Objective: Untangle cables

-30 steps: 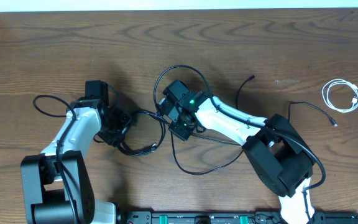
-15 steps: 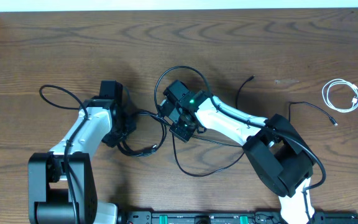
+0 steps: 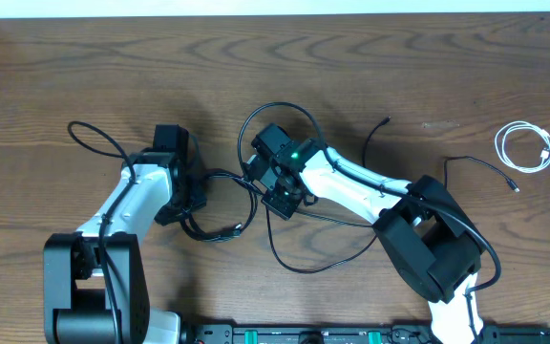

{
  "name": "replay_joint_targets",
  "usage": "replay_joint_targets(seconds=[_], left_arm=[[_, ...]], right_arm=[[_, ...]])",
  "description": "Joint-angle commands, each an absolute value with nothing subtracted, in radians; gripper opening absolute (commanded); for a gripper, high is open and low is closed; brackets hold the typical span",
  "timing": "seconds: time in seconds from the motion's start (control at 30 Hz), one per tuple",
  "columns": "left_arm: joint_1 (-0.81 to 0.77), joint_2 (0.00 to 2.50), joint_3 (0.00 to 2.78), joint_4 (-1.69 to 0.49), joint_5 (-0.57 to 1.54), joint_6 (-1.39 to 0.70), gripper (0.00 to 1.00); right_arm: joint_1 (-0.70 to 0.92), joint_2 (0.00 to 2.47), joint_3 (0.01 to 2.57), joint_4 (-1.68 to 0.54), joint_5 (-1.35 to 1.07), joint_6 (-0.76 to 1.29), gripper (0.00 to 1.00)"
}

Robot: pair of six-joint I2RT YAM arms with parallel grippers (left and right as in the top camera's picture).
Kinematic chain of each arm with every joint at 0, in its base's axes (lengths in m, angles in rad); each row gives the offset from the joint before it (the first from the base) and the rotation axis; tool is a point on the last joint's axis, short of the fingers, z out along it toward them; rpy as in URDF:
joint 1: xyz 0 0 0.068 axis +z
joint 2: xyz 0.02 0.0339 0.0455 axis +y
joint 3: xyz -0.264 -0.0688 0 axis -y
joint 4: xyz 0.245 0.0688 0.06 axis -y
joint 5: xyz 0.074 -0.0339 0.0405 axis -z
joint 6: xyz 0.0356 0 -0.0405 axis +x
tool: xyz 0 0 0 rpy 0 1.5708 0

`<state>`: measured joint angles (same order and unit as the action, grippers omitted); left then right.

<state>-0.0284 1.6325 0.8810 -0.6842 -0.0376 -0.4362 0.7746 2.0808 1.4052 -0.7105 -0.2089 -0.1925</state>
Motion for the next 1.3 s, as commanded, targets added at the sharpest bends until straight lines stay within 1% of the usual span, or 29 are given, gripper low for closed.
replay_joint_targets(seconds=[0.0, 0.07, 0.2, 0.27, 0.43, 0.5, 0.63, 0.93, 1.1, 1.2, 1.27], left_arm=[[-0.028, 1.647, 0.852, -0.678, -0.065, -0.397, 0.49], [-0.028, 1.647, 0.830, -0.649, -0.065, -0.397, 0.45], [-0.028, 1.647, 0.782, -0.586, -0.064, -0.405, 0.45], [-0.028, 1.647, 0.764, -0.565, -0.064, -0.405, 0.42], [-0.028, 1.647, 0.752, -0.552, -0.081, -0.448, 0.23], [-0.028, 1.647, 0.752, -0.556, -0.149, -0.511, 0.20], [-0.022, 1.647, 0.752, -0.559, -0.230, -0.578, 0.19], [0.096, 1.647, 0.748, -0.566, -0.233, -0.591, 0.19], [0.171, 1.647, 0.741, -0.575, -0.223, -0.635, 0.20], [0.201, 1.647, 0.740, -0.575, -0.183, -0.633, 0.21], [0.211, 1.647, 0.740, -0.575, -0.165, -0.633, 0.29]], right_arm=[[0.778, 2.095, 1.392, -0.737, -0.193, -0.196, 0.01], [0.778, 2.095, 1.392, -0.746, -0.188, -0.196, 0.01], [0.776, 2.095, 1.392, -0.754, -0.157, -0.195, 0.01], [0.776, 2.095, 1.392, -0.757, -0.139, -0.194, 0.01], [0.775, 2.095, 1.392, -0.754, -0.046, -0.110, 0.01], [0.770, 2.095, 1.392, -0.761, -0.004, -0.086, 0.01], [0.749, 2.095, 1.392, -0.794, 0.010, -0.083, 0.01], [0.623, 2.095, 1.392, -0.865, 0.031, -0.082, 0.01], [0.545, 2.095, 1.392, -0.880, 0.031, -0.047, 0.01], [0.505, 2.095, 1.392, -0.886, 0.016, -0.045, 0.01], [0.483, 2.095, 1.392, -0.891, 0.016, -0.045, 0.01]])
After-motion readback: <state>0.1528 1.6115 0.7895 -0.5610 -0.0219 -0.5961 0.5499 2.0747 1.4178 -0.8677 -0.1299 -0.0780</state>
